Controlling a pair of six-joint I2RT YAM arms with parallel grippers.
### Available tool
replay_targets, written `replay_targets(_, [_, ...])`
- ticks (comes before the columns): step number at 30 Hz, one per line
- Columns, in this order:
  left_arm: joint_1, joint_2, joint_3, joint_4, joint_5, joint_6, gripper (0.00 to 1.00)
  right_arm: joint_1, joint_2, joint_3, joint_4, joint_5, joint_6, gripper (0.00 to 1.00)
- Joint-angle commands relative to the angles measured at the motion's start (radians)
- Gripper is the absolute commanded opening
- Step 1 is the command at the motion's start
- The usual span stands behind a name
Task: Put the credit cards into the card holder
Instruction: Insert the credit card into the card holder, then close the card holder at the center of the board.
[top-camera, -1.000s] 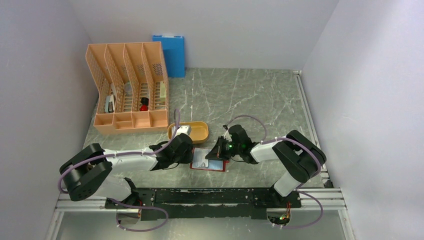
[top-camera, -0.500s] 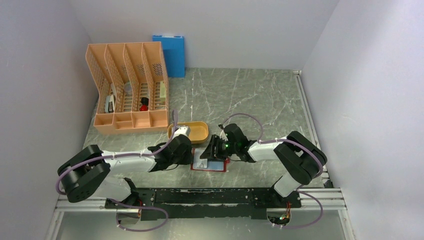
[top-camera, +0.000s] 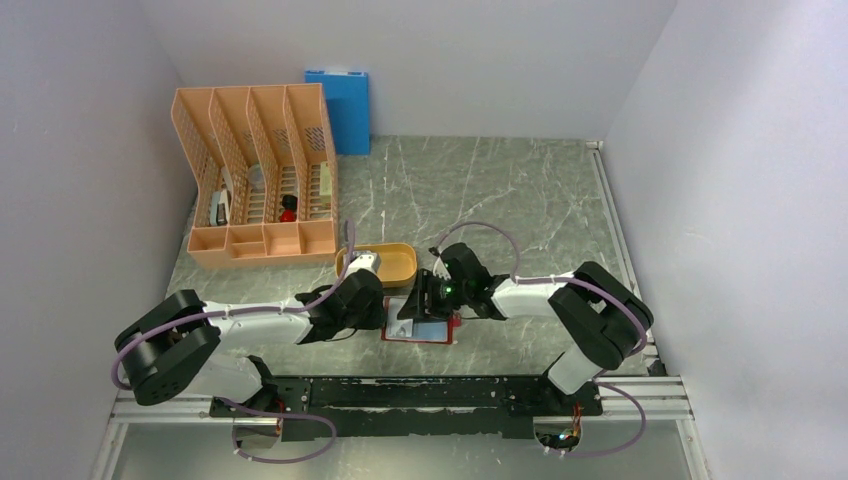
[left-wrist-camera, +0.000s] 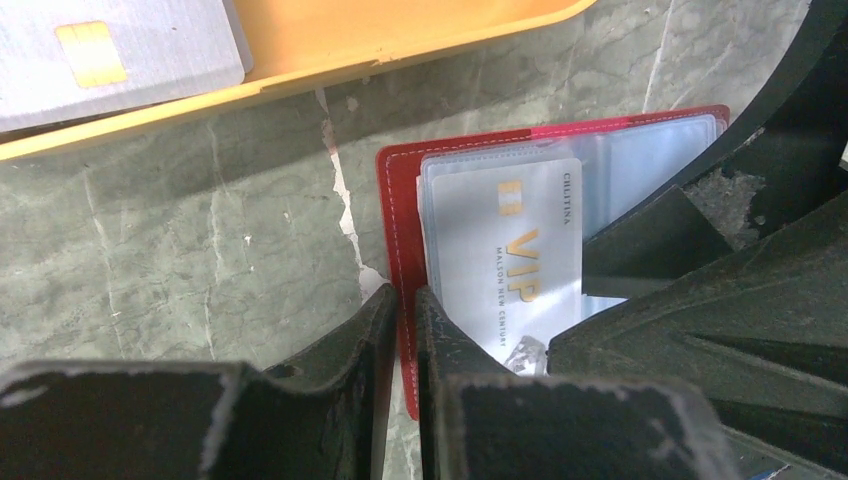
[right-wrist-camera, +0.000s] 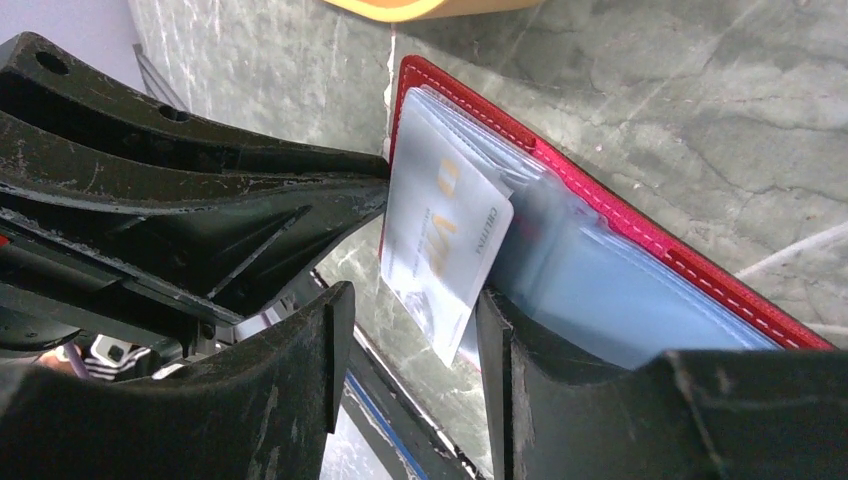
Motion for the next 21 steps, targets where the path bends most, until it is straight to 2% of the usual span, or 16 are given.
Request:
replay_targets(1, [-0.009, -0.003, -0.001, -0.029, 0.034, 0.011, 0.18, 0.01, -0.009, 0.048, -0.075, -0.013, -0.048, 0.51])
replay_targets(6, [-0.01, -0.039, 0.005, -0.077, -0.008, 0.015, 0.2, 0.01, -0.114, 0.125, -0.332, 0.143, -0.152, 0.55])
replay_targets(13, [-0.009, -0.098, 0.016, -0.136, -0.049, 0.023, 0.28, -0.003, -0.233, 0.228, -0.671, 0.346, -0.272, 0.59])
replay_targets(16, [-0.01, -0.13, 0.022, -0.166, -0.065, 0.022, 0.3, -0.026, -0.282, 0.204, -0.743, 0.447, -0.29, 0.59])
replay_targets(21, [-0.01, -0.211, 0.018, -0.226, -0.114, 0.015, 0.37, -0.041, -0.315, 0.127, -0.758, 0.483, -0.29, 0.59])
